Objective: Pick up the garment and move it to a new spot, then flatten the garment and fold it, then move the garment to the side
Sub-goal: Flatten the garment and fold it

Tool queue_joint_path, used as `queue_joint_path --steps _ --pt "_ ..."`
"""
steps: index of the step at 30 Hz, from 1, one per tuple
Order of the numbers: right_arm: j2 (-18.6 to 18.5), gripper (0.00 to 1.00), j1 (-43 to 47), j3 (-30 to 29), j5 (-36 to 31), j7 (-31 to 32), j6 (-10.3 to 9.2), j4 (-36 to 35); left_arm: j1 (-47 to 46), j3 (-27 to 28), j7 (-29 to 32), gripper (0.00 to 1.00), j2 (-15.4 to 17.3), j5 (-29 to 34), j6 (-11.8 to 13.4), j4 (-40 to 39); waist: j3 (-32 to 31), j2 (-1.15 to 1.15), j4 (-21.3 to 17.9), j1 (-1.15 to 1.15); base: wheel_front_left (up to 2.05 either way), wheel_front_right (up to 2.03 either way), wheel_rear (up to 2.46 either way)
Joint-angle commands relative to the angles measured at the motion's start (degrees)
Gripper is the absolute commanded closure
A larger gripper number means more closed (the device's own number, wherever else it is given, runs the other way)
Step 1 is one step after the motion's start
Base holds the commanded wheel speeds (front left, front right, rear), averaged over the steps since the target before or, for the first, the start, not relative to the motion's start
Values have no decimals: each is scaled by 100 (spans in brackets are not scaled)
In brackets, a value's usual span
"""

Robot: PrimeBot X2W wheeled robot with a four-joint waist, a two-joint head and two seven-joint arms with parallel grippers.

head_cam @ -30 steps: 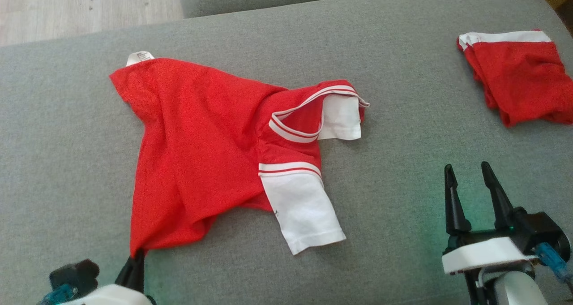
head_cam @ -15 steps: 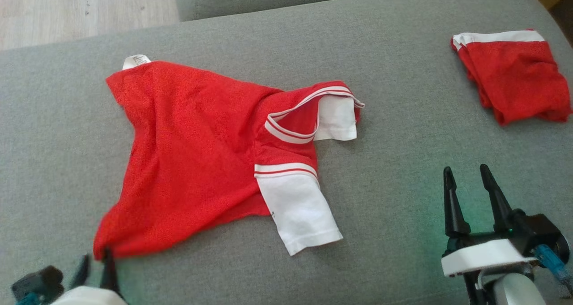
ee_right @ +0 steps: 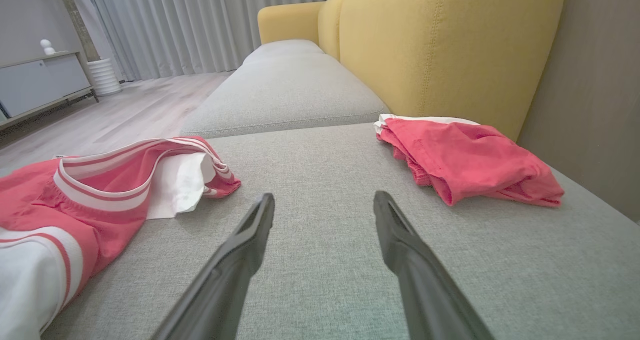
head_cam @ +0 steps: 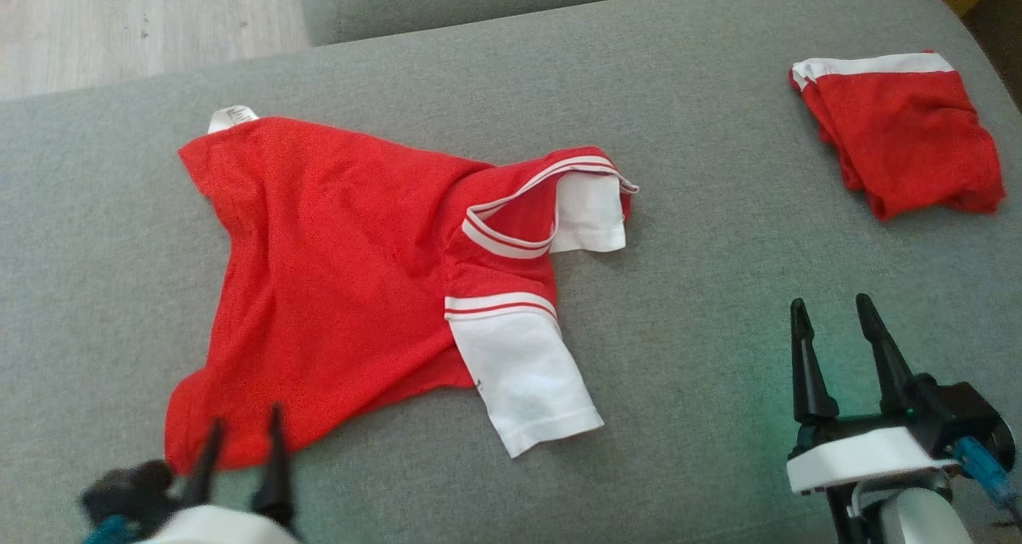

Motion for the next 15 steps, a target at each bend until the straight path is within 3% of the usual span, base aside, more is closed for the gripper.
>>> queue_joint_path --steps 1,5,9,15 --pt "-34 0 -72 145 -48 -23 41 -134 -437 -3 93 0 -25 106 -55 -243 -10 0 -25 0 0 0 0" --pt "-34 0 -85 165 -43 -23 41 -137 -859 -663 428 0 -366 449 -248 -107 -17 0 -69 0 0 0 0" --pt "-34 0 -103 198 -61 -23 41 -122 -1284 -1266 834 0 -1029 508 -597 326 -6 0 -127 0 0 0 0" --pt "-34 0 -124 244 -37 -23 41 -135 -1524 -1525 1081 0 -1661 291 -975 1210 19 0 -301 0 0 0 0"
